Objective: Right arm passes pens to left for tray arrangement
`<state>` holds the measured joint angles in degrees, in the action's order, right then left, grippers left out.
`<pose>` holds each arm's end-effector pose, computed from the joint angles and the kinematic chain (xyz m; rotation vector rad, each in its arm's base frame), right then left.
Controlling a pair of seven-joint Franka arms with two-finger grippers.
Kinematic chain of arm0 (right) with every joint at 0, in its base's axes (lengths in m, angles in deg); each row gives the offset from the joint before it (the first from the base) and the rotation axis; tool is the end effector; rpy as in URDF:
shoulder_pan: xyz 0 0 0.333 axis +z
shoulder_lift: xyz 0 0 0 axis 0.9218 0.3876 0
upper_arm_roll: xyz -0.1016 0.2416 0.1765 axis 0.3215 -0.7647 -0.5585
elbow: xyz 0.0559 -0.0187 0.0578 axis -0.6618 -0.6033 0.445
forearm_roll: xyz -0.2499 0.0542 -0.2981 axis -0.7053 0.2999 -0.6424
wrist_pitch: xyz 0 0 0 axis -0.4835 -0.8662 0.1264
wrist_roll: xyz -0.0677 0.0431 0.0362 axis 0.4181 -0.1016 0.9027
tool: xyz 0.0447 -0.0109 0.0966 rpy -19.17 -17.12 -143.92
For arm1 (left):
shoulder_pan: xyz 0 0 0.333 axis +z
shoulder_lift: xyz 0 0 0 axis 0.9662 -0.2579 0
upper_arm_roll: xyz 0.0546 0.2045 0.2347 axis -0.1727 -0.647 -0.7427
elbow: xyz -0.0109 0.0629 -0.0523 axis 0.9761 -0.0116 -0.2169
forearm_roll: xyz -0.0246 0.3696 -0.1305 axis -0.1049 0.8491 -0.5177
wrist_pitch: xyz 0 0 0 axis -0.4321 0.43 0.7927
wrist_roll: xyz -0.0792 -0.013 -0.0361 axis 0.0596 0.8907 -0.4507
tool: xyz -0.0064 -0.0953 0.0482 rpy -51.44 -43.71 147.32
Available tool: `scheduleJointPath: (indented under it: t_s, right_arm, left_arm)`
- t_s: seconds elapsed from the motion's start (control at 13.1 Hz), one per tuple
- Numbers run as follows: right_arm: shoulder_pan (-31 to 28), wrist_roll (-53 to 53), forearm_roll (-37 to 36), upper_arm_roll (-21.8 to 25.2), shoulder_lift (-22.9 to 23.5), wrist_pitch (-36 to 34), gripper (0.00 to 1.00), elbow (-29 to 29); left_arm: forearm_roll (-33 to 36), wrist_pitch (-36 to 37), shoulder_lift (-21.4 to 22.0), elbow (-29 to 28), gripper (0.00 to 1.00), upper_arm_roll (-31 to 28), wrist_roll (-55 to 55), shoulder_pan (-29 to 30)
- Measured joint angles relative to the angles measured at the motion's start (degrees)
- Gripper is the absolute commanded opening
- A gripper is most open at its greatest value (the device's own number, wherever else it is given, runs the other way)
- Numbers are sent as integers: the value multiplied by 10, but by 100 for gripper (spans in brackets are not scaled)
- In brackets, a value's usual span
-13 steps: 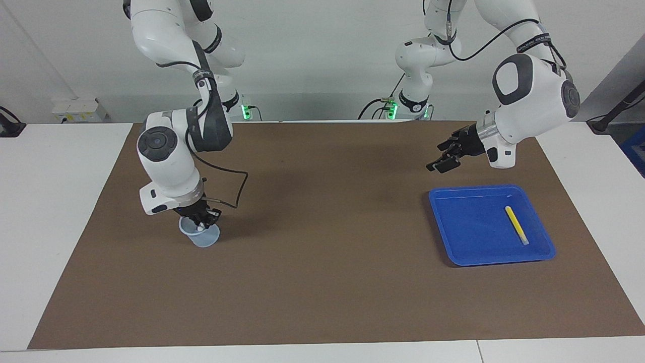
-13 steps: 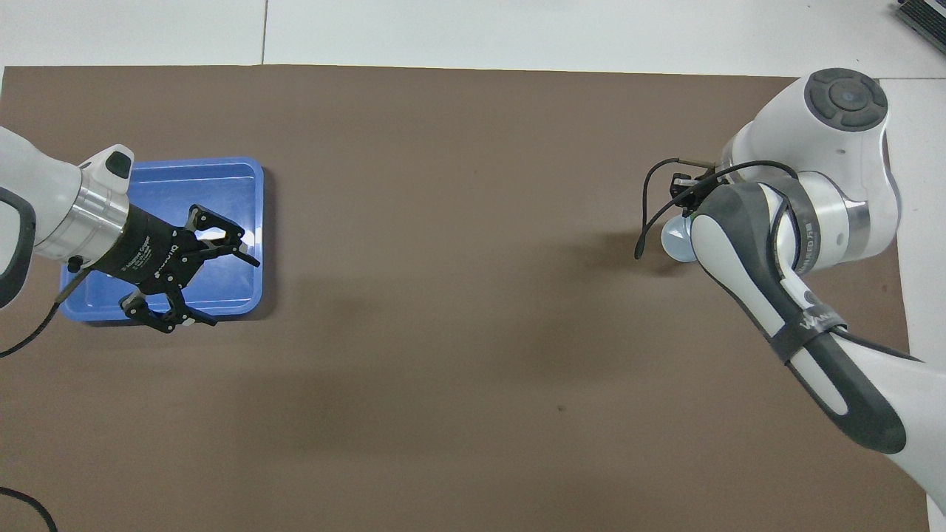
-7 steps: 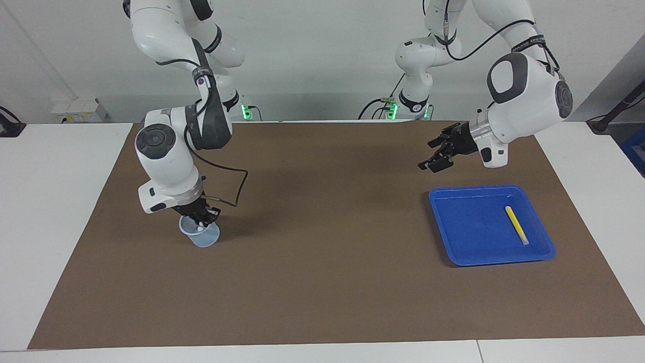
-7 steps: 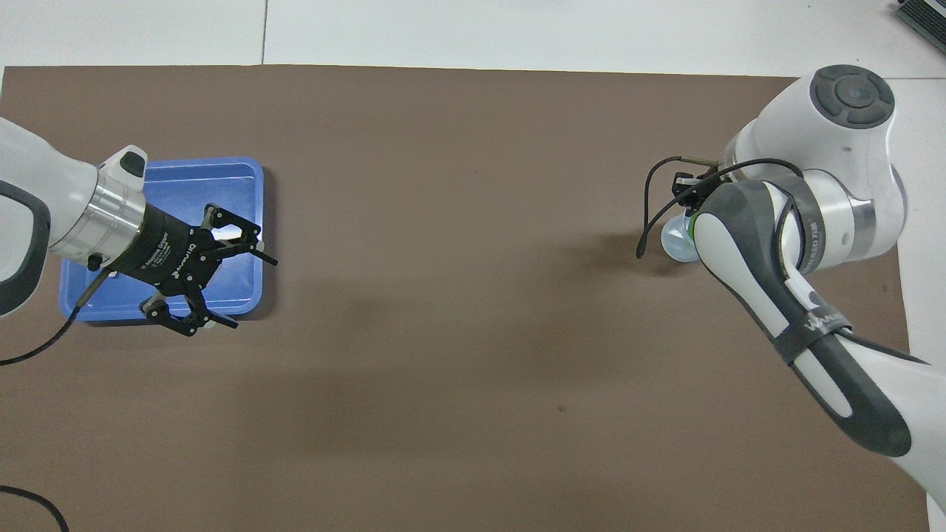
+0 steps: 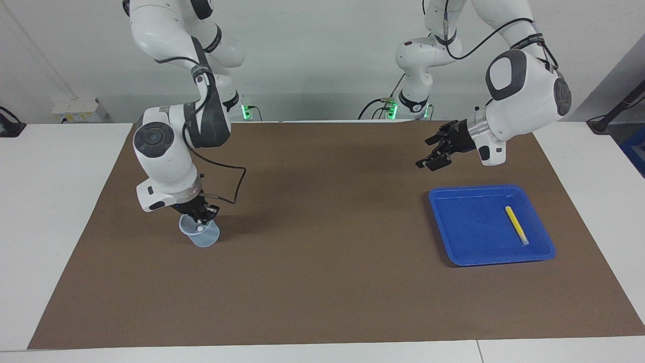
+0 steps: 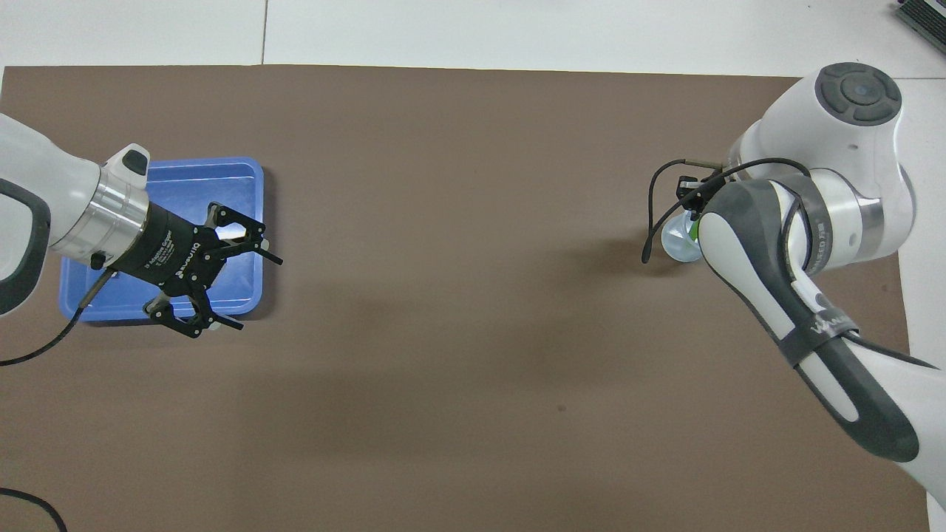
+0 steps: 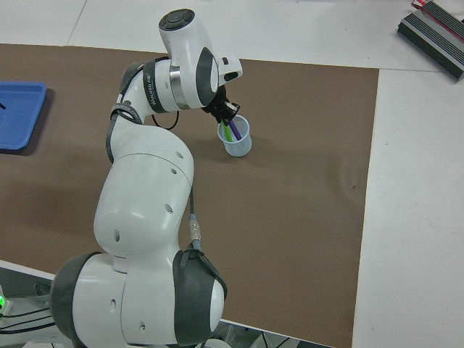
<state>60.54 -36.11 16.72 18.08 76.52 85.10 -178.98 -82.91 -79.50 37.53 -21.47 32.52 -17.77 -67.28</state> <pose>0.6467 0.0598 0.4046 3.0250 -0.4590 -0.0741 0.5457 -0.1058 0.4915 2.3990 1.3574 -0.7691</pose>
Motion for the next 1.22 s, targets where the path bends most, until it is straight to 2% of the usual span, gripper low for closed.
scheduleJointPath:
  t_s: [0.38,0.84,1.07,1.22]
  right_arm:
    - [-5,-26,0,0,-25,-32,0,1]
    - [-12,-74,21,0,-93,-90,0,5]
    - [-12,-97,65,-1,-134,-105,0,8]
    - [-11,-99,108,-1,-144,-110,0,20]
  left_arm:
    - [-40,15,2,0,97,0,59,0]
    - [-96,-4,9,0,92,3,160,0]
    - [-136,-29,9,0,92,5,230,-1]
    - [-150,-42,9,0,91,8,251,-8]
